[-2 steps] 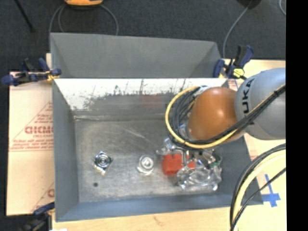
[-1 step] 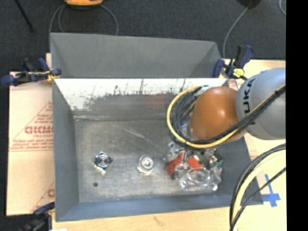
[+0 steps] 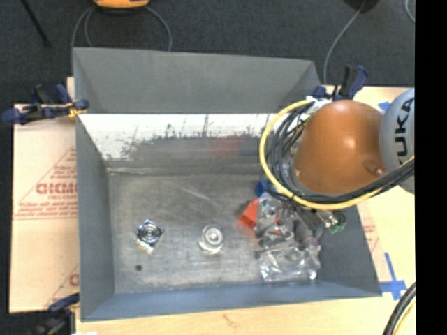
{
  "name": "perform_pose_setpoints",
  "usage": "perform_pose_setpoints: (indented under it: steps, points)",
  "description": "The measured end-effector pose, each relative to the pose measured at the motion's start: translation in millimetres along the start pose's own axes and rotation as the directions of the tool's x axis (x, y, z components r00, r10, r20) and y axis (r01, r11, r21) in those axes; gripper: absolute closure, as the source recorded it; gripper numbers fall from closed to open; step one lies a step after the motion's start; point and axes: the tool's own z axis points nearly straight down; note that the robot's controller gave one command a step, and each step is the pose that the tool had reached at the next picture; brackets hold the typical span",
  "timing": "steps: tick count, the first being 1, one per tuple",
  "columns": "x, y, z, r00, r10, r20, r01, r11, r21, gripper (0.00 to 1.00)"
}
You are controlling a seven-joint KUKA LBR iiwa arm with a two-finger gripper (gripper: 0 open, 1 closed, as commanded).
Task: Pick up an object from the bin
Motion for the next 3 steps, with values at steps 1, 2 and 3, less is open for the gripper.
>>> perform_pose_setpoints:
  steps: [1,2,3]
  points:
    - [0.3,1,4,1.000,0.002,-0.005,-0.002,1.000,-0.006,0.00]
    - [-12.1,-47,50,1.000,0.020,-0.004,-0.020,1.000,-0.004,0.00]
    - [-23.2,-58,82,0.998,-0.069,0.005,0.069,0.998,-0.001,0.00]
